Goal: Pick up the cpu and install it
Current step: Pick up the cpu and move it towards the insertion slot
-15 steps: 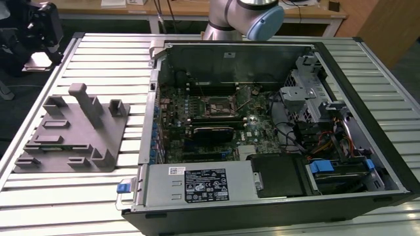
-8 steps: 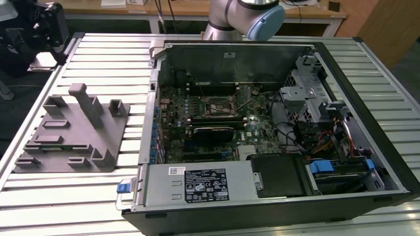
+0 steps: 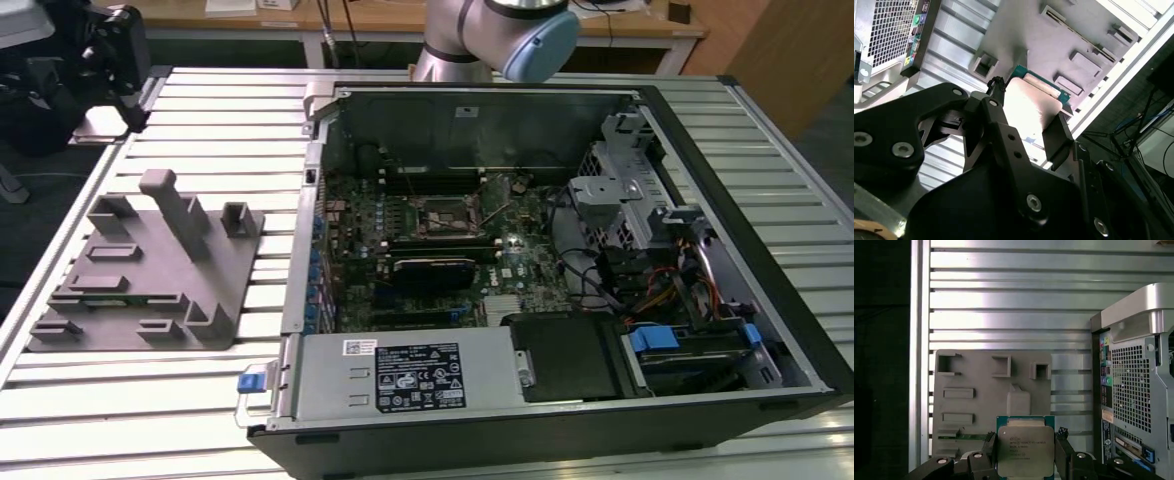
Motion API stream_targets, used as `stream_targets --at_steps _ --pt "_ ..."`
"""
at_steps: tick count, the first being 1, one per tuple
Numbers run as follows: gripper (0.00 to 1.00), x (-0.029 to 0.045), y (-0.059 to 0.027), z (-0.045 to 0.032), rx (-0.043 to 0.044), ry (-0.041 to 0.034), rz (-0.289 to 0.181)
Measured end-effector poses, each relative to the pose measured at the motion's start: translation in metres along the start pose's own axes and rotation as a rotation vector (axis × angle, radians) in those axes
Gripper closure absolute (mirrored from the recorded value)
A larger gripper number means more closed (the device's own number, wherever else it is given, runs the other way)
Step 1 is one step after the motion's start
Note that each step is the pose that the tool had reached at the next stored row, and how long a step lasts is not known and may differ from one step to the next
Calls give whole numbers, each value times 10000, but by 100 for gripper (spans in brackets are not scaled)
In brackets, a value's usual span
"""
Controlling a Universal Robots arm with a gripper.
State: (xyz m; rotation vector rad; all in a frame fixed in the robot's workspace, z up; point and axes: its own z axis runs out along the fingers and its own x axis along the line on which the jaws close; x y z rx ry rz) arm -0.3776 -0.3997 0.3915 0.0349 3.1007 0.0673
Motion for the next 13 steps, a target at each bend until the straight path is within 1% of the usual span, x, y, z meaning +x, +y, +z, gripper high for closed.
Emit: stream_targets --at_steps 13 --pt "46 -169 6 7 0 -1 0"
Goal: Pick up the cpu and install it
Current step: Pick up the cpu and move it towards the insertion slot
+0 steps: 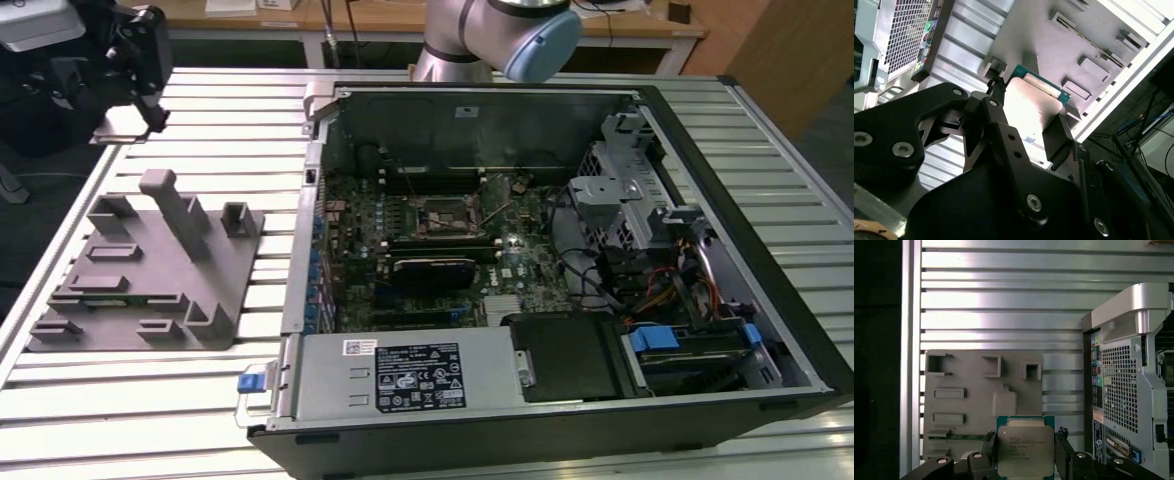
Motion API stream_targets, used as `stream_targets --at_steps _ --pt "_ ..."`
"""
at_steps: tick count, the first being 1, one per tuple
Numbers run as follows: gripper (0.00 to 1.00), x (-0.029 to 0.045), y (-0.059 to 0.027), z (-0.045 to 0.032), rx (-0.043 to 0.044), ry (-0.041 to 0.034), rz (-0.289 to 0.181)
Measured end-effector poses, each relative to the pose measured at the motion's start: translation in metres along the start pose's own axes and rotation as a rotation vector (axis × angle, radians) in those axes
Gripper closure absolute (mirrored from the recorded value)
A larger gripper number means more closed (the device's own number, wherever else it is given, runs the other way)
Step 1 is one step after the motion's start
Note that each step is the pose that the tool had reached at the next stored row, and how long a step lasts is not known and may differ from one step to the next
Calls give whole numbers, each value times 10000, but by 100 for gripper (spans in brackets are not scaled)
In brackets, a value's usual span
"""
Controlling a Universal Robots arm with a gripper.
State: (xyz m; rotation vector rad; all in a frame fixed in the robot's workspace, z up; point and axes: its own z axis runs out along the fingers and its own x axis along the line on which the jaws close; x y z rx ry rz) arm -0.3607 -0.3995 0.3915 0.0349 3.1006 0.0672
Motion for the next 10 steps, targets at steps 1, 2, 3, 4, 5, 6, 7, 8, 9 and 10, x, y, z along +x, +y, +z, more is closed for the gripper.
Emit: stream_targets --at_steps 1,2,3,4,5,6,7,8,9,10 --pt "46 -13 0 1 0 0 0" --pt "46 -27 1 1 0 0 -1" --pt "46 -40 1 2 0 0 0" --pt "46 -52 1 2 0 0 0" --pt "46 -65 2 2 0 1 0" --pt "46 -78 2 3 0 0 0" --pt "46 -92 3 4 0 0 0" --pt "46 -104 3 4 0 0 0" --pt "46 -117 4 5 0 0 0" --pt "46 -130 4 5 0 0 -1"
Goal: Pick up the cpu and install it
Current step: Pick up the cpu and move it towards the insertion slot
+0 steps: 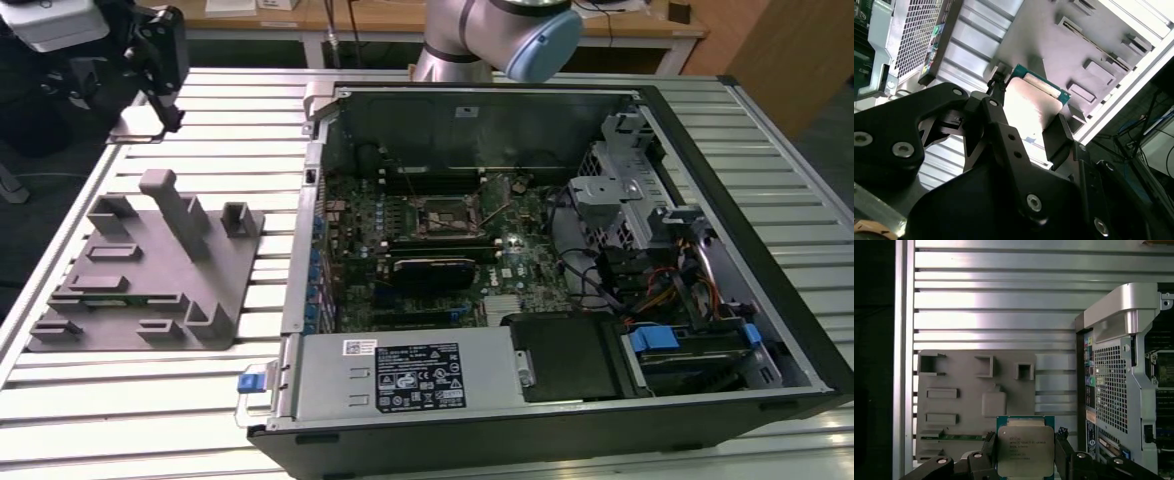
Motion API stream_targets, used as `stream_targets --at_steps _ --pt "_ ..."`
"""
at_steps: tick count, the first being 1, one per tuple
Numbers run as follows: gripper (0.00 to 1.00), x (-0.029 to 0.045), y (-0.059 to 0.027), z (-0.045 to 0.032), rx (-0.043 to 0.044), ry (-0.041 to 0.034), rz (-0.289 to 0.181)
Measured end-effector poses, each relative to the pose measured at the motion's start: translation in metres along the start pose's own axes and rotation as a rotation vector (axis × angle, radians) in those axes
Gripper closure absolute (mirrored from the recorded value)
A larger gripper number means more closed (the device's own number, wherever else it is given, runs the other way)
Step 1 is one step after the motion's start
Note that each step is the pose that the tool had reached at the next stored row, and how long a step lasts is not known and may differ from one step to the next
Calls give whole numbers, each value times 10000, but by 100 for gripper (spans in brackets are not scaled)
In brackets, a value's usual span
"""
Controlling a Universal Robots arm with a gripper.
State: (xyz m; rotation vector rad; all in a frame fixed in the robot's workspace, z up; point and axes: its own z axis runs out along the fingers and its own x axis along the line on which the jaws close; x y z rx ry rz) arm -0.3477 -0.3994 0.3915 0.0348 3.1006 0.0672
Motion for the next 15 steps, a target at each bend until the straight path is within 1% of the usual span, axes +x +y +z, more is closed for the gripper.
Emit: stream_targets --at_steps 15 --pt "46 -175 6 7 0 0 1"
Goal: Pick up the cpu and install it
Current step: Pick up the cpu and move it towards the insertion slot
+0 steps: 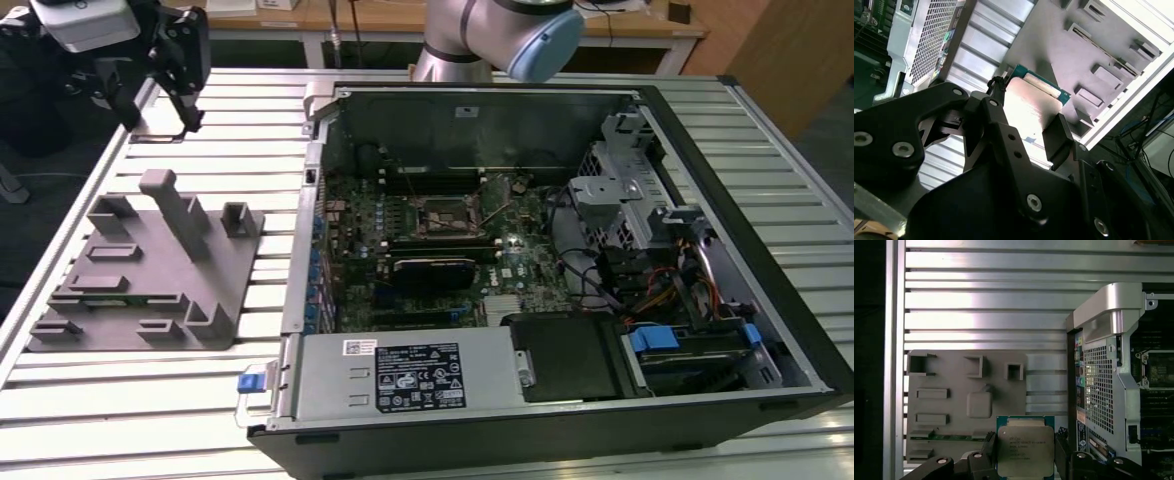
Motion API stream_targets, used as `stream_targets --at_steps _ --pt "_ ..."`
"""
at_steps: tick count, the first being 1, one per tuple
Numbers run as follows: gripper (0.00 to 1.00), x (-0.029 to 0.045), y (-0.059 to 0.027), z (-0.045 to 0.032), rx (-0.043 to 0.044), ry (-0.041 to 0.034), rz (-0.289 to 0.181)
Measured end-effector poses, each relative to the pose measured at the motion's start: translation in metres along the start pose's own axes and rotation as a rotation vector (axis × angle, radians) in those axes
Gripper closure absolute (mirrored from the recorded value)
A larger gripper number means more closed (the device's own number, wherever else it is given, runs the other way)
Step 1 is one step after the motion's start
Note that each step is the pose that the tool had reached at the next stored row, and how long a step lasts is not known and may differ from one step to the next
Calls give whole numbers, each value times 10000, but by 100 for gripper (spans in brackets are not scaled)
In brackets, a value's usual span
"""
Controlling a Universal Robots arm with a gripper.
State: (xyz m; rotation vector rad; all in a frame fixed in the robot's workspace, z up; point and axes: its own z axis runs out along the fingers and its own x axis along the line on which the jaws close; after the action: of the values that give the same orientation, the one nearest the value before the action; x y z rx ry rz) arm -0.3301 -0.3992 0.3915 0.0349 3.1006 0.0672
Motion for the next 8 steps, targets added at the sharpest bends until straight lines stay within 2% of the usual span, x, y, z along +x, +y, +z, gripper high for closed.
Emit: stream_targets --at_steps 8 --pt "46 -94 3 4 0 0 0"
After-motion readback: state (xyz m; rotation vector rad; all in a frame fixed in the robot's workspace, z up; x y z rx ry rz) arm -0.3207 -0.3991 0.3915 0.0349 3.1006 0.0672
